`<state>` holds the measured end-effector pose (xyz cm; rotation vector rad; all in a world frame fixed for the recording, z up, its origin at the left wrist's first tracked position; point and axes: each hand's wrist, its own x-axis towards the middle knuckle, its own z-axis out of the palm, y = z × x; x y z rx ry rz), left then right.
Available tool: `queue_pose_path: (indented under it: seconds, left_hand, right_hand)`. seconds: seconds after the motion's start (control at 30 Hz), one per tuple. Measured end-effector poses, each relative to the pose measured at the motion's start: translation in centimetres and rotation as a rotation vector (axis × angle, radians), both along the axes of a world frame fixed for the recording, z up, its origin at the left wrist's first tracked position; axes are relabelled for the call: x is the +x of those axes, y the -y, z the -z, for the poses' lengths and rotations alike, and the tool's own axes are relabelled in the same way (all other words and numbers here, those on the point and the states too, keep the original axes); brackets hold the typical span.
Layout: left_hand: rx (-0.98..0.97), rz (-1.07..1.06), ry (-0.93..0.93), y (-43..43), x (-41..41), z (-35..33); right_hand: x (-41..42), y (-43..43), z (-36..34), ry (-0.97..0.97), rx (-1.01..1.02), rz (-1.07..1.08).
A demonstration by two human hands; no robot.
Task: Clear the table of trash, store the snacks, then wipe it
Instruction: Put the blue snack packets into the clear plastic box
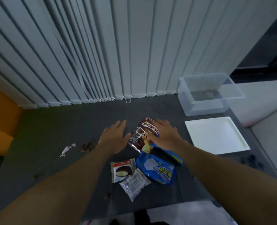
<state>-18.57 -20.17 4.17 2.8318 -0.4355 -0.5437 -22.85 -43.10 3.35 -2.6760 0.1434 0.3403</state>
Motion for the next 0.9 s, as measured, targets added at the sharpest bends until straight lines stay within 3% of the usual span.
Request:
queue_pose_path:
  seconds: [0.27, 0.6, 0.77, 0.9]
  left_hand:
    - [-0.070, 0.180, -0.106, 2.3, -0.7, 1.7]
    - [-0.153, 0.532, -0.285, 3.9, -3.2, 6.5]
    - [-0.143, 0.698, -0.207, 4.5, -3.8, 8.3]
    - [-0.026, 0.782, -0.106, 5.8, -3.4, 8.1]
  right_hand:
    - [-2.7, 1.5, 2.5, -0.025, -0.048, 0.132]
    - [-7.2, 3.1, 7.0, -0.207, -0.059, 0.253]
    - [-8.1, 3.5, 7.9, -0.132, -0.045, 0.302]
    - [-8.1, 3.8, 7.5, -0.115, -0.052, 0.332]
